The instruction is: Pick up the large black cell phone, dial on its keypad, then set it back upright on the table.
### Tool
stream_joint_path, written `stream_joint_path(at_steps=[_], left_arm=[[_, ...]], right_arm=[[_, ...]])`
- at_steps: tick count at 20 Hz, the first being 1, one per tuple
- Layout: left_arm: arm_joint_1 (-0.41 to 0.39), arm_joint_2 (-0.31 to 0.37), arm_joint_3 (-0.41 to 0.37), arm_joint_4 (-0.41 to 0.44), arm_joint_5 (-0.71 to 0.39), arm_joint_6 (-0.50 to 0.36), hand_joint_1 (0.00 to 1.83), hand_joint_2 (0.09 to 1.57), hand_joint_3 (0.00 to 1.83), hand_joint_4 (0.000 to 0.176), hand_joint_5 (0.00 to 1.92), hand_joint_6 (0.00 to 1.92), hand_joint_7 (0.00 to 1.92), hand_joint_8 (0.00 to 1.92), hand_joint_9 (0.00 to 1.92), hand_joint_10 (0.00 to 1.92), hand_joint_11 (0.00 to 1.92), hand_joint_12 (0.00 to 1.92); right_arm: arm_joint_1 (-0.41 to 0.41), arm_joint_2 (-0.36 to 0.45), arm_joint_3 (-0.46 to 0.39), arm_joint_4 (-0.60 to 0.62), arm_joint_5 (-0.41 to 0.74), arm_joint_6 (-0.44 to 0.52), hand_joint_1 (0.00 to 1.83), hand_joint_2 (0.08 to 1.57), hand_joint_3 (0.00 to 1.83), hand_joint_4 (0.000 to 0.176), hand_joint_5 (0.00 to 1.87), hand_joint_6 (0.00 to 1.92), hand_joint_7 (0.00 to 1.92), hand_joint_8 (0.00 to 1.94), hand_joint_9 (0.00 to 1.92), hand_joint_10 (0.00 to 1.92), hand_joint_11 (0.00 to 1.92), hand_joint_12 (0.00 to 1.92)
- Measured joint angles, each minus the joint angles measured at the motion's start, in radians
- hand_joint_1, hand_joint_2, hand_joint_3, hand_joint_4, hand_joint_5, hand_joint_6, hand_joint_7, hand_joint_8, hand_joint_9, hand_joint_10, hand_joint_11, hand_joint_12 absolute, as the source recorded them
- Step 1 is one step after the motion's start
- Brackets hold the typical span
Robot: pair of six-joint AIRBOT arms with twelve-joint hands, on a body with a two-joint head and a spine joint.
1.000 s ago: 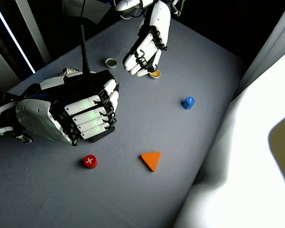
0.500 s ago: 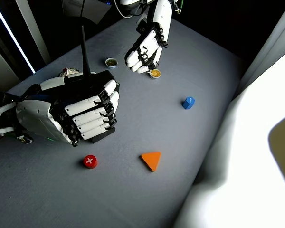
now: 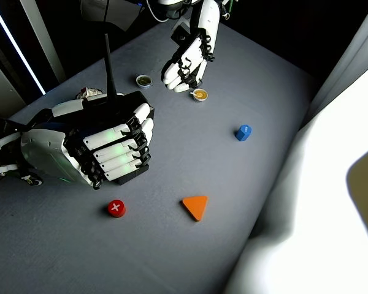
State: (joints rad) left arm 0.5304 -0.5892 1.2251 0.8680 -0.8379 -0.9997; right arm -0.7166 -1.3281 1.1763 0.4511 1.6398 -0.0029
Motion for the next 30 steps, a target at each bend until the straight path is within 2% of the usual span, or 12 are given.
stream_joint_path(at_steps=[3, 4, 5, 8, 9, 10, 11, 16, 17, 18, 19, 30], left_arm=[[-0.004, 0.000, 0.000, 0.097, 0.007, -0.032, 0.00, 1.15, 0.00, 0.000, 0.44, 0.00, 0.54, 0.00, 0.51, 0.00, 0.10, 0.85], [-0.010, 0.000, 0.000, 0.139, 0.018, -0.063, 0.00, 1.15, 0.00, 0.000, 0.44, 0.00, 0.55, 0.00, 0.52, 0.00, 0.11, 0.86], [-0.015, -0.001, 0.000, 0.171, 0.033, -0.084, 0.00, 1.16, 0.00, 0.000, 0.43, 0.00, 0.54, 0.00, 0.51, 0.00, 0.11, 0.85], [-0.015, -0.007, 0.000, 0.175, 0.043, -0.099, 0.00, 1.16, 0.00, 0.000, 0.43, 0.00, 0.54, 0.00, 0.51, 0.00, 0.10, 0.85], [-0.016, -0.007, 0.000, 0.175, 0.045, -0.104, 0.00, 1.16, 0.00, 0.000, 0.42, 0.00, 0.54, 0.00, 0.51, 0.00, 0.10, 0.85], [-0.016, -0.007, 0.000, 0.175, 0.046, -0.106, 0.00, 1.16, 0.00, 0.000, 0.42, 0.00, 0.55, 0.00, 0.52, 0.01, 0.11, 0.85], [-0.016, -0.007, 0.000, 0.176, 0.045, -0.106, 0.00, 1.16, 0.00, 0.000, 0.42, 0.00, 0.54, 0.00, 0.51, 0.00, 0.11, 0.85], [-0.016, -0.008, -0.013, 0.192, 0.064, -0.132, 0.00, 1.17, 0.00, 0.000, 0.42, 0.00, 0.54, 0.00, 0.51, 0.00, 0.13, 0.86], [-0.016, -0.008, -0.013, 0.198, 0.064, -0.132, 0.00, 1.17, 0.00, 0.000, 0.42, 0.00, 0.54, 0.00, 0.51, 0.00, 0.13, 0.86], [-0.016, -0.007, -0.012, 0.201, 0.064, -0.132, 0.00, 1.17, 0.00, 0.000, 0.43, 0.00, 0.55, 0.01, 0.52, 0.01, 0.13, 0.86], [-0.016, -0.008, -0.010, 0.203, 0.064, -0.132, 0.00, 1.17, 0.00, 0.000, 0.42, 0.00, 0.54, 0.00, 0.51, 0.00, 0.11, 0.85], [-0.036, -0.012, 0.003, 0.272, 0.058, -0.159, 0.00, 1.17, 0.00, 0.000, 0.41, 0.00, 0.54, 0.00, 0.51, 0.00, 0.11, 0.86]], right_arm=[[0.000, 0.000, 0.000, 0.000, 0.000, 0.000, 1.35, 1.15, 0.00, 0.000, 0.79, 1.18, 0.90, 1.00, 0.92, 1.31, 0.79, 1.40], [0.000, 0.000, 0.002, -0.001, 0.000, 0.000, 1.21, 1.19, 0.00, 0.000, 0.77, 1.29, 0.88, 1.13, 0.85, 0.96, 0.74, 1.38], [0.000, 0.000, 0.004, -0.003, 0.000, 0.000, 1.18, 1.21, 0.00, 0.009, 0.76, 1.34, 0.86, 1.18, 0.86, 0.78, 0.71, 1.37], [0.000, 0.000, 0.008, -0.003, -0.002, 0.000, 1.16, 1.22, 0.00, 0.014, 0.73, 1.38, 0.83, 1.22, 0.90, 0.46, 0.66, 1.26], [0.000, 0.000, 0.008, -0.002, -0.002, 0.000, 1.09, 1.25, 0.00, 0.000, 0.71, 1.38, 0.80, 0.63, 0.89, 0.40, 0.60, 1.25], [0.000, 0.000, 0.010, -0.003, -0.002, 0.000, 1.10, 1.23, 0.01, 0.000, 0.75, 1.32, 0.88, 0.30, 0.90, 0.34, 0.58, 1.23], [0.000, 0.000, 0.010, -0.003, -0.003, 0.002, 1.09, 1.23, 0.00, 0.000, 0.75, 1.32, 0.92, 0.14, 0.91, 0.28, 0.54, 1.24], [0.000, 0.002, 0.010, -0.011, 0.001, 0.002, 1.07, 1.26, 0.00, 0.000, 0.71, 1.38, 0.92, 0.01, 0.91, 0.19, 0.53, 1.21], [0.000, 0.002, 0.010, -0.013, 0.001, 0.003, 1.01, 1.22, 0.00, 0.000, 0.65, 0.66, 0.92, 0.01, 0.90, 0.17, 0.51, 1.20], [0.000, 0.002, 0.011, -0.013, 0.001, 0.002, 1.03, 1.19, 0.00, 0.000, 0.73, 0.30, 0.90, 0.01, 0.89, 0.15, 0.51, 1.21], [0.000, 0.002, 0.011, -0.013, 0.001, 0.002, 0.99, 1.19, 0.00, 0.000, 0.77, 0.13, 0.88, 0.00, 0.89, 0.13, 0.49, 1.19], [0.000, 0.002, 0.013, -0.011, 0.000, 0.002, 0.74, 1.19, 0.00, 0.000, 0.70, 0.00, 0.79, 0.00, 0.85, 0.04, 0.43, 1.19]])
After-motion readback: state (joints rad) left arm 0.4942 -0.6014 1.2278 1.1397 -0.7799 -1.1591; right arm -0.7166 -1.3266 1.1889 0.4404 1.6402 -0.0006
